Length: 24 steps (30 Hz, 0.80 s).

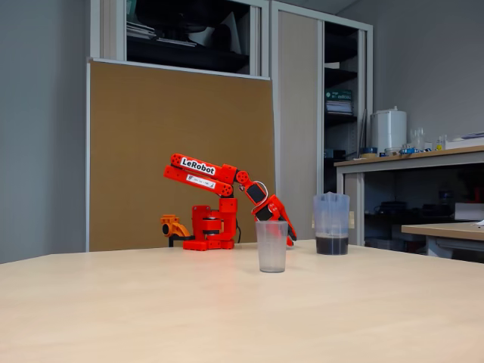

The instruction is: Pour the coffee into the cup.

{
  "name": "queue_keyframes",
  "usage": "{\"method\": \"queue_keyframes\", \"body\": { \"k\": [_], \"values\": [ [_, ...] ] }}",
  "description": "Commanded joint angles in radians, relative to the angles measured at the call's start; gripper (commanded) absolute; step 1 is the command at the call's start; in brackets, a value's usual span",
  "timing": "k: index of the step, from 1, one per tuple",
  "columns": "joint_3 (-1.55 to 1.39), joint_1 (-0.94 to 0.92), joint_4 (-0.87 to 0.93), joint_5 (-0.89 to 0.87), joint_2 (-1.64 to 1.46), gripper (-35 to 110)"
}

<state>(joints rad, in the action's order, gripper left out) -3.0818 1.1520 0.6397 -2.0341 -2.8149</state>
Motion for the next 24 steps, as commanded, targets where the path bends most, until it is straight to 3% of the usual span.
{"method": "queue_keyframes", "body": {
  "k": [1, 24],
  "values": [
    [0.110, 0.018, 0.049, -0.008, 0.066, 11],
    [0.546, 0.043, 0.279, -0.084, 0.348, 8]
  ]
}}
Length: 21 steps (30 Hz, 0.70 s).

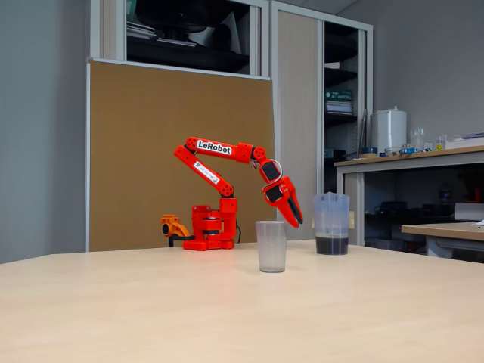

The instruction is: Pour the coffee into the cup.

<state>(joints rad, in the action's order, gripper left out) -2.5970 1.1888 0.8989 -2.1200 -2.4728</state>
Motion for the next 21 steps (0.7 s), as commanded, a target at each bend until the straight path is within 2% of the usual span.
{"method": "queue_keyframes", "body": {
  "k": [1, 10, 21],
  "values": [
    [0.074, 0.005, 0.021, 0.002, 0.012, 8],
    [0.167, -0.006, -0.015, 0.029, 0.038, 9],
    [0.086, 0.032, -0.256, 0.061, 0.051, 16]
  ]
}}
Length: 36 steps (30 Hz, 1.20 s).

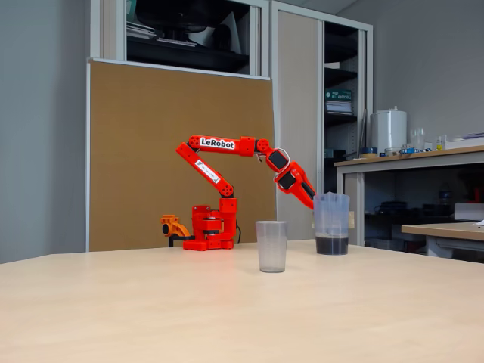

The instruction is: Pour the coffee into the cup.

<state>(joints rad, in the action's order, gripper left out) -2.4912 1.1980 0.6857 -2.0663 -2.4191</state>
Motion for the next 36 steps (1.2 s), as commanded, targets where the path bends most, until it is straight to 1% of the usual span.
{"method": "queue_keyframes", "body": {
  "k": [1, 15, 25, 36],
  "values": [
    [-0.028, 0.021, -0.058, 0.020, 0.003, 17],
    [-0.198, -0.035, -0.282, 0.129, 0.025, 17],
    [-0.166, -0.048, -0.342, 0.172, 0.061, 17],
    [-0.147, -0.063, -0.476, 0.199, 0.160, 17]
  ]
}}
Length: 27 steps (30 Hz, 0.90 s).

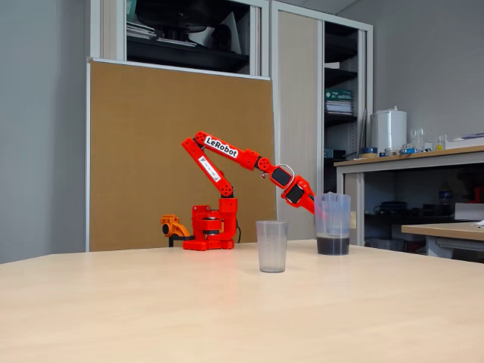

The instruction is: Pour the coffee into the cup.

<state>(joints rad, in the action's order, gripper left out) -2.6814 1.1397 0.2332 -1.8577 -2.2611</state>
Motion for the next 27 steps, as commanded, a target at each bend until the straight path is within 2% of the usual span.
{"method": "queue_keyframes", "body": {
  "k": [1, 15, 27],
  "values": [
    [0.051, -0.005, -0.032, -0.009, 0.014, 17],
    [0.087, -0.041, -0.259, 0.048, 0.190, 17],
    [0.029, -0.114, -0.408, 0.172, 0.221, 18]
  ]
}}
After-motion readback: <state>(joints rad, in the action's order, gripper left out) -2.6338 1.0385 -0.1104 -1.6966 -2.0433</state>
